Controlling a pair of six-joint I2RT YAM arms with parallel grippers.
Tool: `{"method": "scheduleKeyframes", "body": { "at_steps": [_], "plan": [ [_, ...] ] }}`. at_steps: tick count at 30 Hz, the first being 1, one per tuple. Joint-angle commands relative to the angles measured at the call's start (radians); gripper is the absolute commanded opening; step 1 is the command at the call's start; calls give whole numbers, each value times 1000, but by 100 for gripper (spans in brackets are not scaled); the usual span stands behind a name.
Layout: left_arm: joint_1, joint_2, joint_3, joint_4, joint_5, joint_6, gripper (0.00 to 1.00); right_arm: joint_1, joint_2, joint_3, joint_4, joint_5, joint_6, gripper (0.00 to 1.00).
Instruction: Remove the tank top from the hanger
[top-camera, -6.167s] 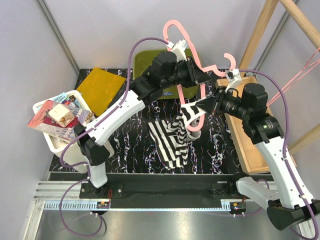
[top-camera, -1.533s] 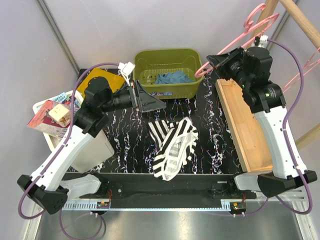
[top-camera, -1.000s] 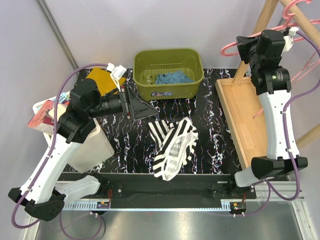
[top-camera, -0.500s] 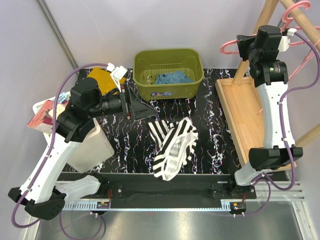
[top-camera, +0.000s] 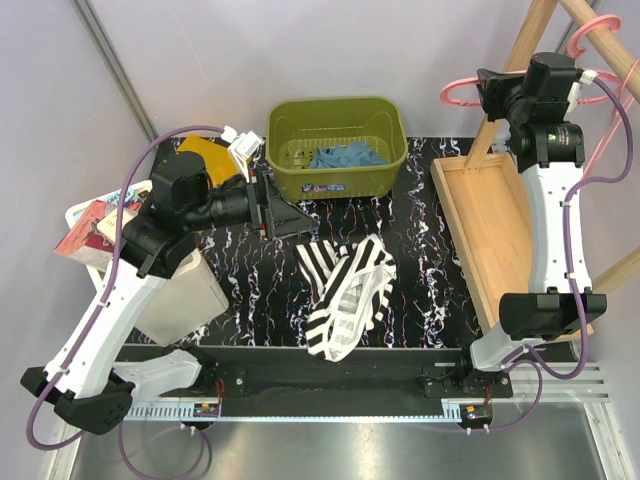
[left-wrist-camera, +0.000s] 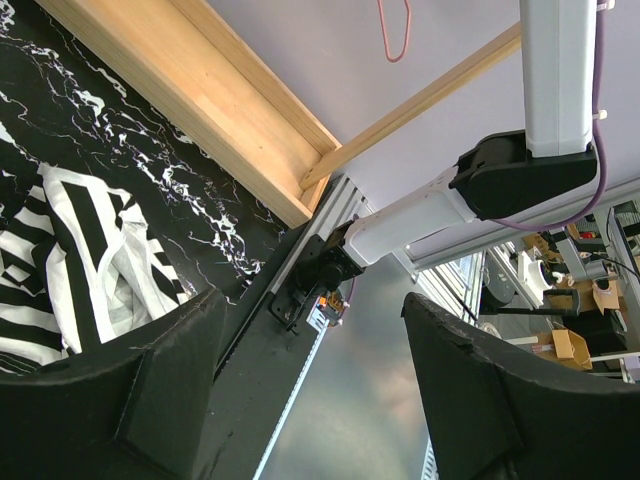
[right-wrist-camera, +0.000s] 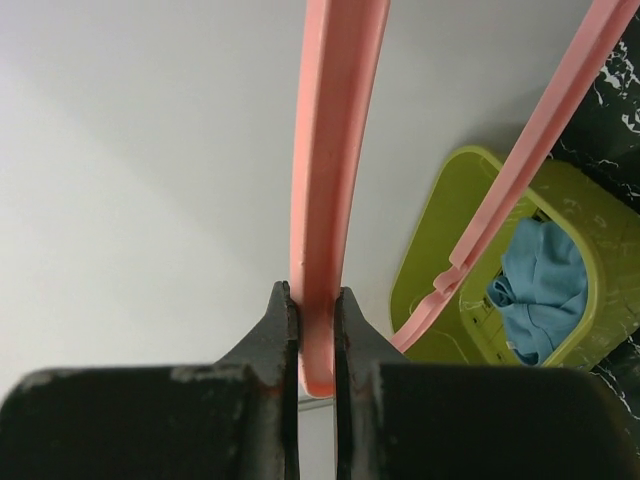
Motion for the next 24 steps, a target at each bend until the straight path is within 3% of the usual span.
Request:
{"method": "scheduleKeyframes", "body": {
  "at_steps": [1, 2, 3, 5, 6, 9, 21, 24],
  "plan": [
    [1, -3, 21, 22, -3, 9, 76, -26, 2, -19, -34, -26, 34, 15],
    [1, -3, 20, 22, -3, 9, 76, -26, -1, -21, -38, -34, 18, 23],
    [1, -2, 18, 22, -3, 8, 76, -26, -12, -25, -40, -41, 2, 38],
    [1, 3, 12, 25, -3, 5, 76, -26, -30, -36, -71, -37, -43, 47],
    [1, 4, 6, 28, 2, 0, 76, -26, -52, -51, -83, -26, -58, 57],
    [-2, 11, -8, 40, 9, -14, 76, -26, -93, -76, -137, -3, -135, 69],
    [-57, 43, -20, 62, 17, -26, 76, -16, -240, -233, -209, -64, -399, 99],
    [-68, 53, -19, 65, 18, -28, 76, -13, -265, -236, -209, -75, -489, 100]
  ]
}}
